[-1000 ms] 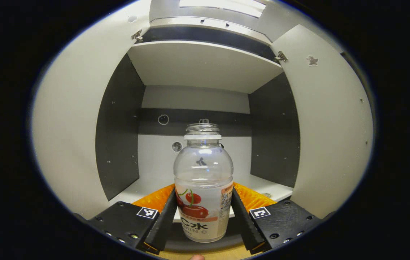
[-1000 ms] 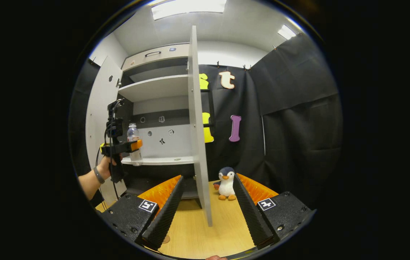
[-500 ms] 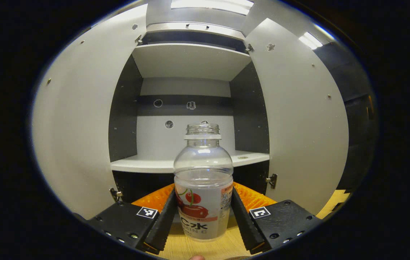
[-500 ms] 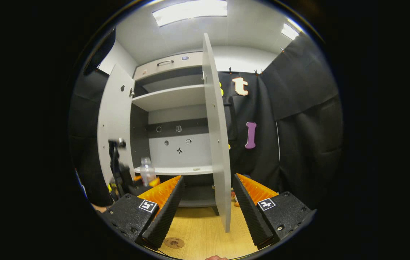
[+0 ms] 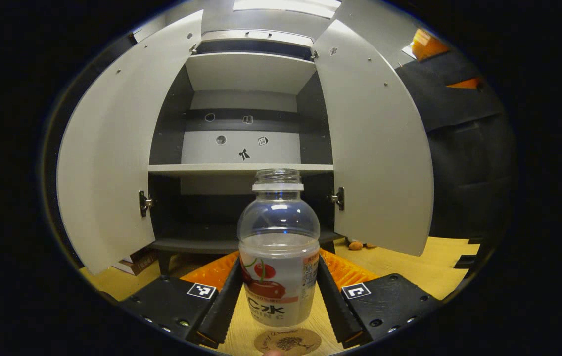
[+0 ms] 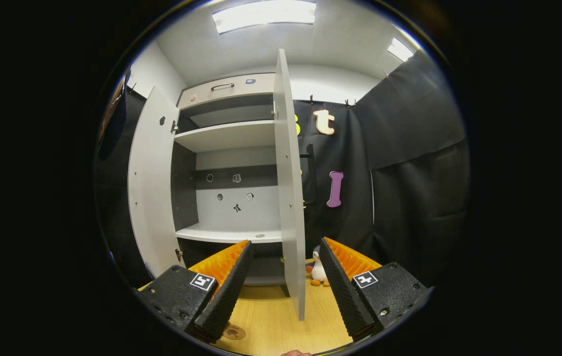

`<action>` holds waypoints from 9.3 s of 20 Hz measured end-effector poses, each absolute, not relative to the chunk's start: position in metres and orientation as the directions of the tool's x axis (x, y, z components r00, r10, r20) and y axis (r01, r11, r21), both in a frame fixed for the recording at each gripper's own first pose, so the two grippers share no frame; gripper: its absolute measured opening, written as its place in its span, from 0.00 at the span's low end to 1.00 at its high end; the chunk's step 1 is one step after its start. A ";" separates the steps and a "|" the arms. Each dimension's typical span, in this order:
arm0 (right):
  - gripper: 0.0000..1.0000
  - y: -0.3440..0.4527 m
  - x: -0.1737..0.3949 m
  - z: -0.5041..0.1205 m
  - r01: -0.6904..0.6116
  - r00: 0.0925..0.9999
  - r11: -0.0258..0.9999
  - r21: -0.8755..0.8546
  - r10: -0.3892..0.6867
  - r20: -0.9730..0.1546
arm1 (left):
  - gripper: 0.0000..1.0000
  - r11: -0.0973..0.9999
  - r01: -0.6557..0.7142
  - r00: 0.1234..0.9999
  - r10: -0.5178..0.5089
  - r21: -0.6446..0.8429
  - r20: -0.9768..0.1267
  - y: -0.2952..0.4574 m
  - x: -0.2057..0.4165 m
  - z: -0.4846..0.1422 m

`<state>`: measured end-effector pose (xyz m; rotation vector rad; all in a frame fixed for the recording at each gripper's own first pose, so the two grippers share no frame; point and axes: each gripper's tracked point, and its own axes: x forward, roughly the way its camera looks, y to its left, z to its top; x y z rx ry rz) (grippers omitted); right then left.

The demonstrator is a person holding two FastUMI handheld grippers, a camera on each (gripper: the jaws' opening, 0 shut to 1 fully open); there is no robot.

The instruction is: Grasp the bottle in the cabinet with the left hand and place it on the coaster, then close the right door with the right hand and the left door with the left hand.

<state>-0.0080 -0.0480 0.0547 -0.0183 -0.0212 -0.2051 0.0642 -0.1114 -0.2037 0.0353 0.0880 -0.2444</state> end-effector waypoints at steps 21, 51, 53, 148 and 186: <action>0.83 -0.043 -0.008 0.037 0.190 0.980 0.982 -0.014 -0.190 -0.051 | 0.79 0.981 0.192 0.964 -0.191 -0.011 -0.186 -0.109 0.039 -0.266; 0.84 -0.053 0.017 0.050 0.020 0.998 0.997 0.074 -0.025 0.056 | 0.93 0.976 0.210 0.977 -0.209 -0.059 0.027 -0.074 0.028 0.013; 0.83 -0.076 0.025 0.074 0.024 0.995 0.994 0.105 -0.034 0.092 | 0.96 0.978 0.202 0.979 -0.201 -0.052 0.024 -0.068 0.022 0.016; 0.83 -0.041 0.022 -0.039 -0.028 0.998 0.999 -0.021 0.027 -0.050 | 0.99 0.922 -0.377 0.912 0.386 -0.088 0.140 0.216 0.081 0.130; 0.83 -0.073 -0.018 -0.028 0.128 0.991 0.992 0.002 -0.128 -0.037 | 0.99 0.977 -0.167 0.980 0.179 -0.129 0.085 0.099 0.112 0.077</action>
